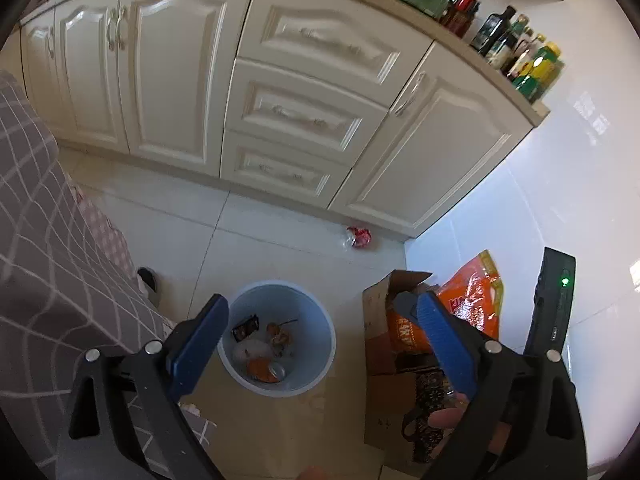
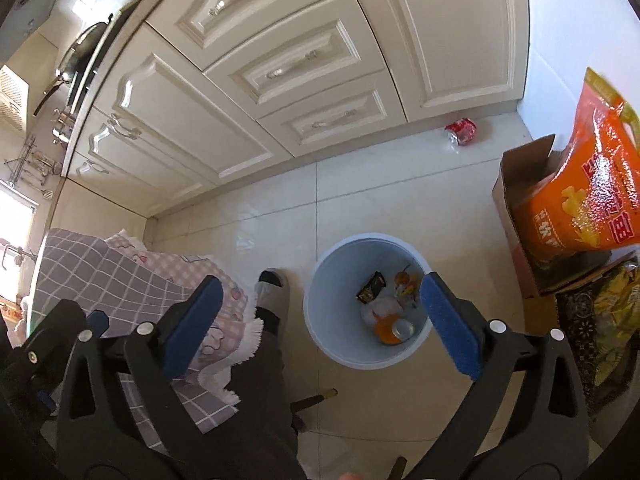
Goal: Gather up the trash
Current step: 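Open both tools over the blue bin to drop the chip bag and wrapper, then return both tools to the table above the remaining trash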
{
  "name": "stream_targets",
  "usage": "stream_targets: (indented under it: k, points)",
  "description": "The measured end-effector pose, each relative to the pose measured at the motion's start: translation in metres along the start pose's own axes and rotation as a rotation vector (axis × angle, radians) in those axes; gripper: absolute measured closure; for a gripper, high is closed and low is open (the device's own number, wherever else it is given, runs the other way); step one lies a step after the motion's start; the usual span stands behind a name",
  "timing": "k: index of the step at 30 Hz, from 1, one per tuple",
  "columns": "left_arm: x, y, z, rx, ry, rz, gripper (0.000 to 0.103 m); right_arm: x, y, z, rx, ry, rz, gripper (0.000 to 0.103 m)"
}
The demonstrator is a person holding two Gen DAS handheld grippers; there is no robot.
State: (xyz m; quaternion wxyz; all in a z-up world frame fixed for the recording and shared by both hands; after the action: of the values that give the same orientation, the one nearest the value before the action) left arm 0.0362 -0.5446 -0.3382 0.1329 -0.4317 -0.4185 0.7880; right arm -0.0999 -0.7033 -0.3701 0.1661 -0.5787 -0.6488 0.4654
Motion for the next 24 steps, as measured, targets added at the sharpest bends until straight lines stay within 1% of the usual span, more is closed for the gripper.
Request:
stream_targets:
  k: [7,13,20,23,24]
  points:
    - [-0.007,-0.055,0.014,0.005,0.029,0.09,0.01,0.0,-0.046,-0.035,-0.043,-0.046,0.077,0.006]
    - [-0.009,-0.11,0.012,-0.013,0.047,0.175,0.01,0.002,-0.082,-0.071,-0.08,-0.096,0.133,0.006]
    - [-0.006,-0.172,-0.003,-0.077,0.066,0.265,0.009,0.017,-0.125,-0.122,-0.139,-0.167,0.19,0.006]
    - [-0.004,-0.201,-0.01,-0.106,0.092,0.304,0.008,0.026,-0.144,-0.146,-0.169,-0.208,0.217,0.006]
    - [-0.003,-0.213,-0.014,-0.127,0.105,0.322,0.008,0.028,-0.149,-0.153,-0.179,-0.219,0.224,0.006]
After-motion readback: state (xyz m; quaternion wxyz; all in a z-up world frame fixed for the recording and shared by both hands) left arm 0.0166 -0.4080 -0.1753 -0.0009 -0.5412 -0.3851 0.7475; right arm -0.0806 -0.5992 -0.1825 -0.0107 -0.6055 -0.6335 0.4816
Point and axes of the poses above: each gripper's, at about its wrist camera, not at the fingertips, and y roughly the way its jaws point, z to its right, x to its underside, the point moved 2 cm from there along y, roughly the way its jaws point, and after that the axes turned 7 degrees about y, right-handed, at the moved point
